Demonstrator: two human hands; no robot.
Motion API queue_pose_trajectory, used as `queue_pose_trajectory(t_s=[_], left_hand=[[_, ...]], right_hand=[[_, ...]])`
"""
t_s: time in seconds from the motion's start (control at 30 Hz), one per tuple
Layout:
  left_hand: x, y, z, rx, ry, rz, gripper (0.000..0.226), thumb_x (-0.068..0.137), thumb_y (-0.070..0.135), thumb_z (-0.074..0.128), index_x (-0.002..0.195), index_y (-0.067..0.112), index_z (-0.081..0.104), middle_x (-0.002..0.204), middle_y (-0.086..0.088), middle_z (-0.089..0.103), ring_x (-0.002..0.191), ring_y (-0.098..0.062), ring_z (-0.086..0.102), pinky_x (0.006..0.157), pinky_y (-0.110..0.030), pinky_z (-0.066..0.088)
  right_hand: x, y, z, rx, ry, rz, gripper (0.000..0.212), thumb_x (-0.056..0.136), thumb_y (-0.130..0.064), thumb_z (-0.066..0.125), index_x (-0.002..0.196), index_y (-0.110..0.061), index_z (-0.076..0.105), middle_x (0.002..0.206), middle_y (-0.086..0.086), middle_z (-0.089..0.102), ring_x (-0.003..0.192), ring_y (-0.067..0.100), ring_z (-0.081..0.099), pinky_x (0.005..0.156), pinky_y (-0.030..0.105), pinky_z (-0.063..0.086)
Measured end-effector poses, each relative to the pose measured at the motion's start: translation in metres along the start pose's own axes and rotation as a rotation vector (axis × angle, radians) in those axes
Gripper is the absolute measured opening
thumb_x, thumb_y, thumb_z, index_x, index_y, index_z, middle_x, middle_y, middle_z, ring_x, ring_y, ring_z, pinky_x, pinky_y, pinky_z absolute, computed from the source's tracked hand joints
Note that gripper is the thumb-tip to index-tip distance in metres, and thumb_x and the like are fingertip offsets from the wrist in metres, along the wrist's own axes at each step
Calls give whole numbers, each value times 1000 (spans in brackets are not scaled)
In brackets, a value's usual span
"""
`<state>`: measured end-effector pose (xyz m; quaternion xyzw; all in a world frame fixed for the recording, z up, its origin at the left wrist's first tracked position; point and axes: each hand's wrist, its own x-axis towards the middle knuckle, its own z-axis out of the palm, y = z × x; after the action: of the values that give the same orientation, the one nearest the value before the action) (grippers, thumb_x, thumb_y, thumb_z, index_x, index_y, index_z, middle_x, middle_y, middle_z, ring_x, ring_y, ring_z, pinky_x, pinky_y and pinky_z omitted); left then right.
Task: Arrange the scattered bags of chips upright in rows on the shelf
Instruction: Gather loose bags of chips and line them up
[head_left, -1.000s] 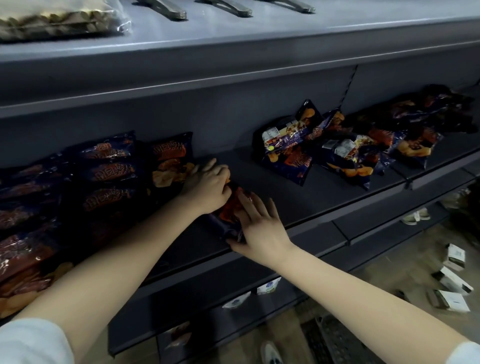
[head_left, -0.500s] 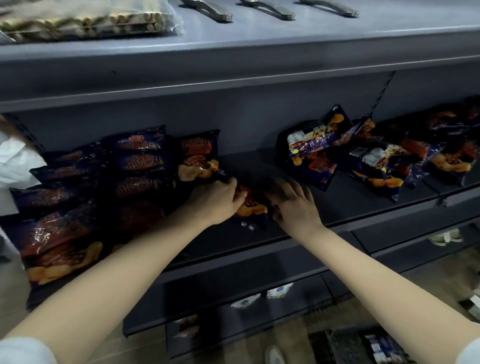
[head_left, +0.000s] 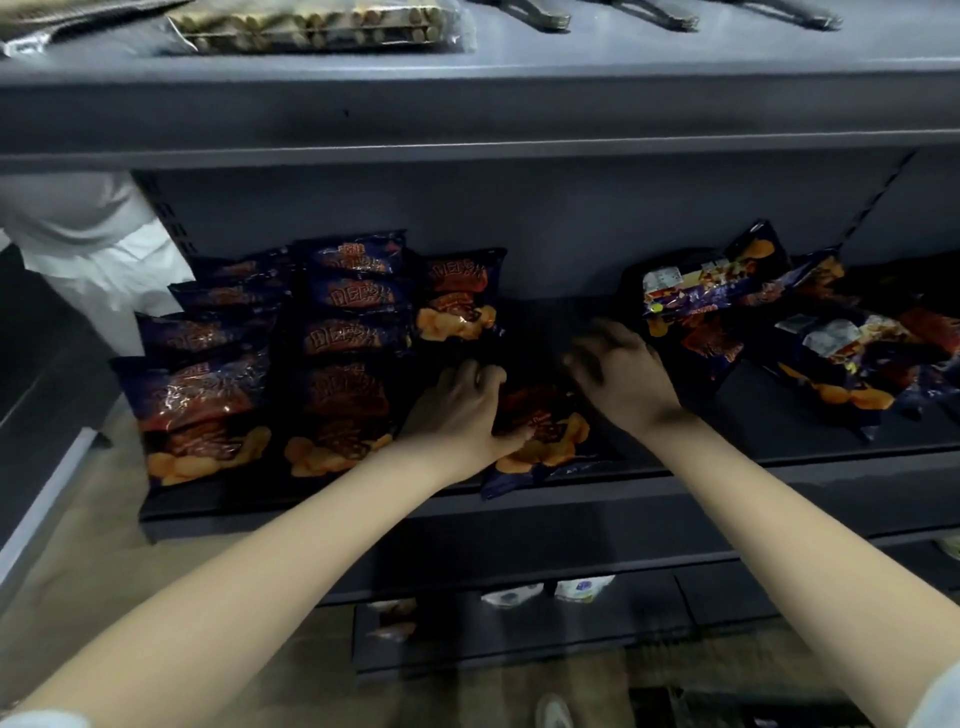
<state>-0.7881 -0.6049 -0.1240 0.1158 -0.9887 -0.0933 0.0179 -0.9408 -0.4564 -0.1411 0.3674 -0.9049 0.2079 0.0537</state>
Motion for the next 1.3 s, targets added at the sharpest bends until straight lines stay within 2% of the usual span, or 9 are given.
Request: queue_pose_trajectory(t_s=[0.07, 0.13, 0.2, 0.33, 0.53, 0.73, 0.9, 1.07, 1.3], left_hand=[[0, 0, 5, -21, -55, 24, 92, 80, 71, 44, 148, 20, 9, 154, -6, 11, 140, -28, 15, 112, -40, 21], [-1, 2, 14, 17, -102, 61, 107, 76, 78, 40, 149, 16, -9, 157, -5, -11, 144, -26, -7, 115, -39, 0], [0, 3, 25, 63, -112, 74, 115, 73, 80, 40, 147, 11, -15, 156, -9, -19, 143, -26, -15, 115, -40, -6], [-1, 1, 39, 32, -160, 57, 123, 69, 80, 46, 146, 9, -19, 155, -9, -22, 142, -25, -19, 118, -43, -4], [-3, -1, 49, -27, -143, 64, 123, 69, 78, 50, 146, 12, -19, 155, -7, -23, 142, -22, -20, 118, -43, -2], [-1, -1, 51, -43, -169, 64, 123, 69, 77, 52, 146, 13, -20, 154, -4, -26, 141, -24, -24, 117, -44, -7], [-3, -2, 48, -131, -201, 10, 122, 67, 77, 55, 145, 25, -23, 151, 5, -31, 140, -33, -23, 114, -47, -5], [-14, -9, 46, -254, -177, -67, 121, 65, 81, 51, 127, 39, -44, 150, -1, -36, 141, -26, -22, 113, -40, -5], [-17, -10, 38, -228, -269, -95, 129, 66, 77, 58, 138, 25, -35, 156, -7, -20, 144, -26, -10, 117, -38, 2]], right_hand=[[-3, -9, -5, 147, -131, -118, 70, 88, -63, 40, 144, -23, 36, 155, 0, 21, 140, 19, 23, 112, 34, 25], [-17, -17, -2, 161, -300, -242, 93, 77, -80, 29, 151, -26, 14, 158, -7, 6, 142, 10, 9, 111, 26, 14], [-31, -18, 8, 65, -364, -297, 102, 71, -84, 23, 151, -26, -2, 159, -6, -4, 140, 4, -9, 114, 27, 2], [-45, -15, 26, 8, -371, -237, 102, 75, -79, 32, 151, -21, -6, 159, -2, -8, 144, 10, -15, 119, 37, -2], [-49, -13, 35, 65, -304, -254, 100, 77, -74, 42, 151, -22, -1, 160, -2, -2, 143, 8, -14, 117, 32, -4], [-51, -12, 37, 95, -299, -247, 101, 74, -77, 38, 151, -24, 0, 159, -4, -1, 142, 6, -15, 118, 33, -3], [-48, -13, 30, 136, -365, -210, 103, 71, -85, 32, 150, -29, -3, 158, -10, -8, 140, 3, -20, 119, 41, -2], [-45, 3, 15, 293, -396, -12, 104, 71, -83, 38, 148, -36, -12, 158, -12, -11, 144, 9, -9, 119, 42, 9], [-48, 14, 15, 290, -539, -35, 118, 60, -78, 62, 143, -48, -15, 154, -22, -14, 137, -4, -4, 109, 22, 12]])
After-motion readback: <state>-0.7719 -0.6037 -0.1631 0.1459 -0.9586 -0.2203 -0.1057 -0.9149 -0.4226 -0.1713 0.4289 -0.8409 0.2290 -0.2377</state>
